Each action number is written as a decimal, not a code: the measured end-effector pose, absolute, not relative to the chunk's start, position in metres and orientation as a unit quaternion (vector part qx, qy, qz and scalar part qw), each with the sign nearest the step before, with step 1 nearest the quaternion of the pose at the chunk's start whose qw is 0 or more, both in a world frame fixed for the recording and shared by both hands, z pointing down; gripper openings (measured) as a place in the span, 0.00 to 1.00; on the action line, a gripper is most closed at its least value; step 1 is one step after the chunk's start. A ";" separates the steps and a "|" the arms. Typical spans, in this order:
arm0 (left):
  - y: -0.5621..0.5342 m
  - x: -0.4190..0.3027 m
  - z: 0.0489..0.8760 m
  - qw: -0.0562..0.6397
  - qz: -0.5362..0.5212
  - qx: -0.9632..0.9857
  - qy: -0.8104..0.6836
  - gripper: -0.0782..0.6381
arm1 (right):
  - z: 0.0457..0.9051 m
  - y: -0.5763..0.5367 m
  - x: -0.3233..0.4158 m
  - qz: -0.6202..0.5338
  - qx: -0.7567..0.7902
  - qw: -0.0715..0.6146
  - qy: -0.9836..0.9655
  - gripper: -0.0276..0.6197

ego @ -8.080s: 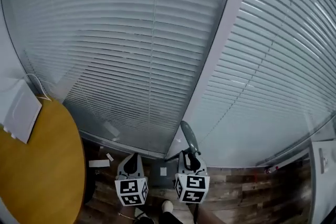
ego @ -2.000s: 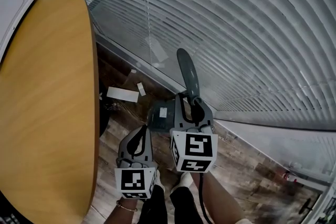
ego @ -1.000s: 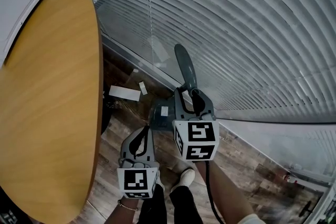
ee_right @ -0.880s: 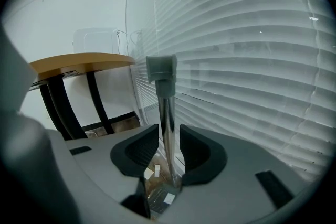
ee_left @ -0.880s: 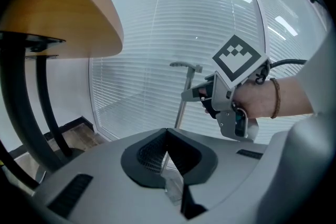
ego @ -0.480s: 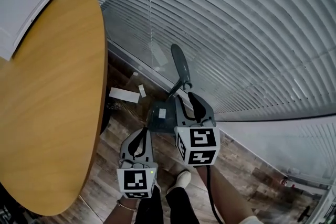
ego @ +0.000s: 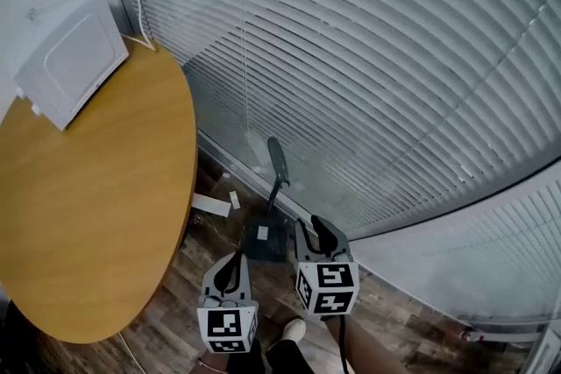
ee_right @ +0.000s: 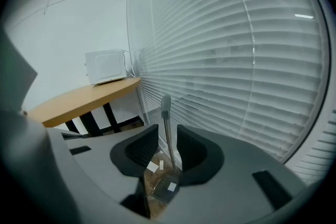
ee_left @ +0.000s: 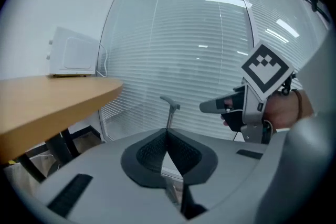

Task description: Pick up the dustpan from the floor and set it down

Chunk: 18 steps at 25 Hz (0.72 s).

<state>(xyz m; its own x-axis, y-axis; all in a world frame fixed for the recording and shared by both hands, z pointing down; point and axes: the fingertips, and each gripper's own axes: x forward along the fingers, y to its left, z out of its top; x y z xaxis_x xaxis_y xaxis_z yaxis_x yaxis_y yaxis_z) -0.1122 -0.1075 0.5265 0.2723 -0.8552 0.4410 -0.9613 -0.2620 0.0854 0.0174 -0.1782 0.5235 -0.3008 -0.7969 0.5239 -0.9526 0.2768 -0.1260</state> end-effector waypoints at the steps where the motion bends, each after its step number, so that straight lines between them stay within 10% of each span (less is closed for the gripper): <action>1: -0.107 -0.111 0.515 0.166 0.151 0.778 -0.586 0.13 | 0.515 -0.175 0.020 0.213 0.561 0.180 -0.779 0.24; 18: -0.060 -0.071 0.317 0.142 0.110 0.760 -0.625 0.13 | 0.333 -0.082 0.112 0.204 0.552 0.114 -0.801 0.10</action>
<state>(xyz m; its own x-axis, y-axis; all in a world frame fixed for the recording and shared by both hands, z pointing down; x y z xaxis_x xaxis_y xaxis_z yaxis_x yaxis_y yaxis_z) -0.0705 -0.0602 0.3169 0.1953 -0.9182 0.3446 -0.9807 -0.1793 0.0779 0.1118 -0.0819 0.3334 -0.3653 -0.8368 0.4079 -0.9299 0.3081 -0.2008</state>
